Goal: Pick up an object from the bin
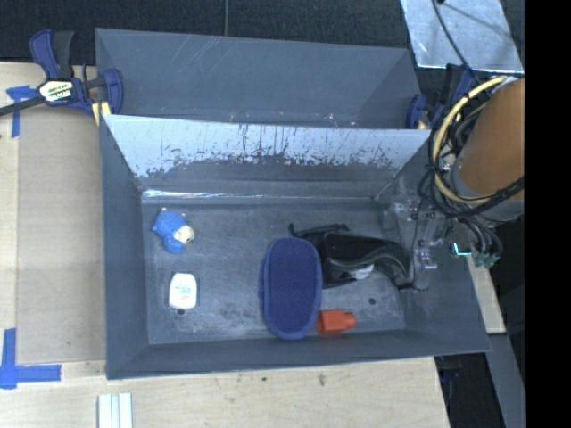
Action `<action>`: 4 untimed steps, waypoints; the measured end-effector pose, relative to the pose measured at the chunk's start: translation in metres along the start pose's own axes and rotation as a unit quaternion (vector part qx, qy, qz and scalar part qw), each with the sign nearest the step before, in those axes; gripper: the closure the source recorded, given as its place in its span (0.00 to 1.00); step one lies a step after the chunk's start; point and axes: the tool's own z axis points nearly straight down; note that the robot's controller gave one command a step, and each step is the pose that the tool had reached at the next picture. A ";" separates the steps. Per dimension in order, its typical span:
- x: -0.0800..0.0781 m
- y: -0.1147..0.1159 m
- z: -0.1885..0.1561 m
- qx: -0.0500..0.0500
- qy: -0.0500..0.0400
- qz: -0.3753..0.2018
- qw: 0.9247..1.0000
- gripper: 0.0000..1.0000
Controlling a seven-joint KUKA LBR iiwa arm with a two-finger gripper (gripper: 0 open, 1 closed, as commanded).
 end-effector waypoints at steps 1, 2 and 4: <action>-0.072 -0.008 0.142 0.000 0.018 0.014 1.000 0.00; -0.106 0.039 0.111 0.001 -0.003 0.004 1.000 0.00; -0.109 0.001 0.136 0.001 0.019 0.269 0.963 0.00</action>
Offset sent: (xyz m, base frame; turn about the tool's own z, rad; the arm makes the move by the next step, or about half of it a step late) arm 0.0755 -0.0045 -0.1439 0.0324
